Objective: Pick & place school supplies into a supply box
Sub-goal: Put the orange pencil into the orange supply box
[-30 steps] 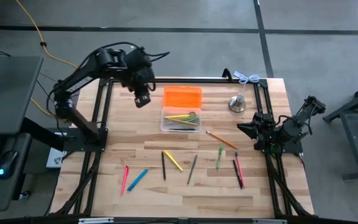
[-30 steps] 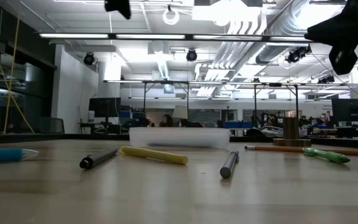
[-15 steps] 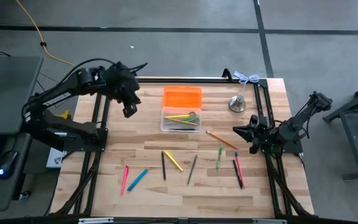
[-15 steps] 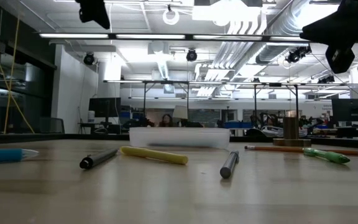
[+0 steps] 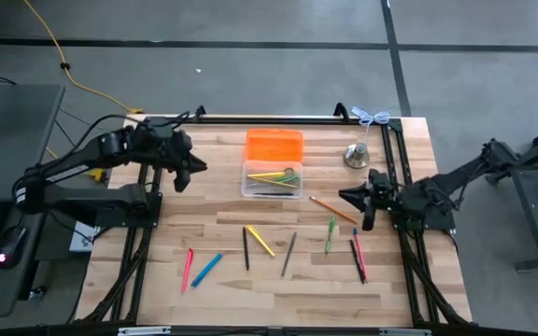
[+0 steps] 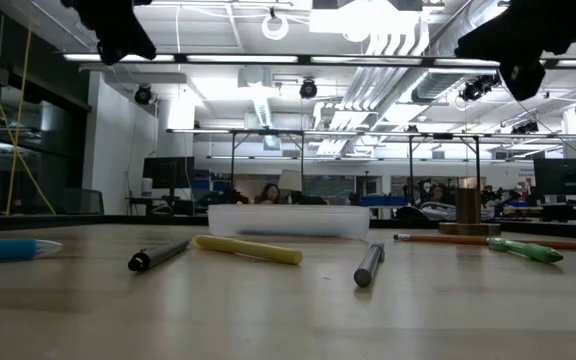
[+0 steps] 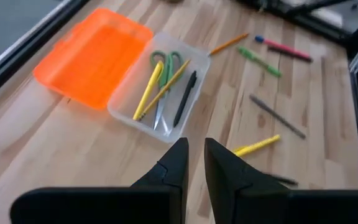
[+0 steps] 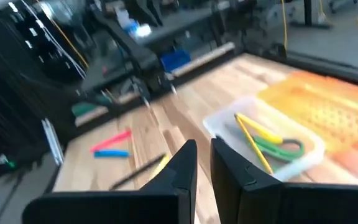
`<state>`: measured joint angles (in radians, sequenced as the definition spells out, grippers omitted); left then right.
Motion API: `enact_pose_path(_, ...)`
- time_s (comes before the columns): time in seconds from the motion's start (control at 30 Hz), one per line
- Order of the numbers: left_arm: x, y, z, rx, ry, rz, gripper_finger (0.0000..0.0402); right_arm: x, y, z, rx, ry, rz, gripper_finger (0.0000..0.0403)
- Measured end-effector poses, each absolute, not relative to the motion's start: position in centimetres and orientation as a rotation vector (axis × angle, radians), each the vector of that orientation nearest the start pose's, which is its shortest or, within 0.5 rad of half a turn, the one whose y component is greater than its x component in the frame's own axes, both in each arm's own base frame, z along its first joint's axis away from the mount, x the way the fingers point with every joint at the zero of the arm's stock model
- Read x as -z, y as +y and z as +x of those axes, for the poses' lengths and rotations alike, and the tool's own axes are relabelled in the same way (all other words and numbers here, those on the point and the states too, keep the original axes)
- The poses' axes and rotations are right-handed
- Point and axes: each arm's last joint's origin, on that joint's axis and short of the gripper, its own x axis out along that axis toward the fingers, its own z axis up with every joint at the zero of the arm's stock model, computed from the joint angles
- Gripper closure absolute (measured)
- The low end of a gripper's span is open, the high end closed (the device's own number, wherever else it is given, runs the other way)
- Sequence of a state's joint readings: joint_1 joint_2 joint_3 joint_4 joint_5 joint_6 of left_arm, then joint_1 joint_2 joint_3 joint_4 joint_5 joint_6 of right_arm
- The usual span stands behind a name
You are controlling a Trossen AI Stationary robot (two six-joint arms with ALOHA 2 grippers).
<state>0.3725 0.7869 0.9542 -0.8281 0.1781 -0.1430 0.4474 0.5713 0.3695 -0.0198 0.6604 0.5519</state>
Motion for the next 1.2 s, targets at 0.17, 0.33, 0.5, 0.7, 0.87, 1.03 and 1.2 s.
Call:
enact_pose_path(0.17,-31.1,4.2,12.3,-0.232,0.534,-0.327,0.0323,-24.7,4.1,14.9,0.276,0.277,0.453,0.0380)
enact_pose_path(0.33,-29.4,3.9,11.5,-0.214,0.483,-0.336,0.0323,-25.4,3.8,17.0,0.290,0.450,0.452,0.0380)
enact_pose_path(0.5,-27.6,3.7,11.4,-0.192,0.445,-0.353,0.0323,-25.8,3.4,19.3,0.280,0.578,0.467,0.0380)
enact_pose_path(0.7,-25.5,3.6,11.2,-0.163,0.419,-0.355,0.0323,-25.8,3.0,21.5,0.270,0.725,0.489,0.0380)
enact_pose_path(0.87,-23.9,3.5,11.0,-0.164,0.394,-0.370,0.0323,-25.9,2.8,23.0,0.292,0.860,0.517,0.0380)
enact_pose_path(1.03,-22.4,3.4,10.7,-0.166,0.388,-0.380,0.0323,-25.9,2.6,24.4,0.308,0.990,0.527,0.0380)
enact_pose_path(1.2,-21.0,3.3,10.4,-0.170,0.392,-0.395,0.0323,-25.0,2.2,25.8,0.281,1.083,0.582,0.0380)
